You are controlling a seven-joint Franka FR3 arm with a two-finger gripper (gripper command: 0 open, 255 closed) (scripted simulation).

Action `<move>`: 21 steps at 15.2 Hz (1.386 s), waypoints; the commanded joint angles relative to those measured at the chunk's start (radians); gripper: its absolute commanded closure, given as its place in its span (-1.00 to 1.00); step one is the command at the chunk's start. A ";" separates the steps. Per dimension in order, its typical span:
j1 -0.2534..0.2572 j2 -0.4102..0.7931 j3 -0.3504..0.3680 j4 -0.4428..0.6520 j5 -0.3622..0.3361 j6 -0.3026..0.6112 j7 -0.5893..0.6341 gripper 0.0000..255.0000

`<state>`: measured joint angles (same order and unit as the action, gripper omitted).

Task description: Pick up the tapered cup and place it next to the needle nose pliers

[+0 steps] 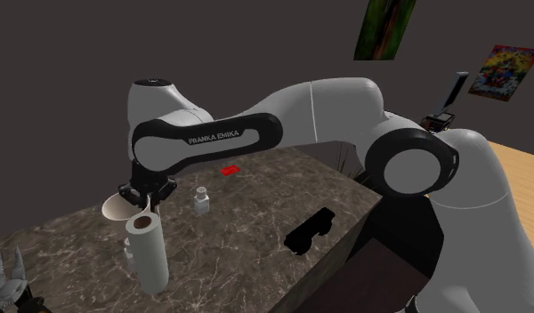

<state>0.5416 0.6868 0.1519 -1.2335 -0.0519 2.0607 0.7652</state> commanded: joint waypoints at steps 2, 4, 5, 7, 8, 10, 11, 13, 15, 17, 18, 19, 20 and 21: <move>0.000 0.003 0.000 -0.011 0.000 0.015 0.000 1.00; 0.000 0.003 0.000 -0.011 0.000 0.015 0.000 1.00; 0.000 0.003 0.000 -0.011 0.000 0.015 0.000 1.00; 0.000 0.003 0.000 -0.011 0.000 0.015 0.000 1.00; 0.000 0.003 0.000 -0.011 0.000 0.015 0.000 -1.00; 0.000 0.003 0.000 -0.010 0.000 0.015 0.000 -1.00; 0.000 0.003 0.000 -0.011 0.000 0.015 0.000 -1.00; 0.000 0.003 0.000 -0.011 0.000 0.015 0.000 -1.00; -0.003 -0.028 0.002 0.004 0.003 -0.031 -0.002 -1.00; -0.006 -0.052 0.004 0.024 0.006 -0.075 -0.003 -1.00; -0.006 -0.052 0.004 0.024 0.006 -0.075 -0.003 -1.00; -0.006 -0.052 0.004 0.024 0.006 -0.075 -0.003 -1.00; -0.006 -0.052 0.004 0.024 0.006 -0.075 -0.003 -1.00; -0.006 -0.052 0.004 0.024 0.006 -0.075 -0.003 -1.00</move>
<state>0.5366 0.6356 0.1554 -1.2088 -0.0460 1.9865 0.7623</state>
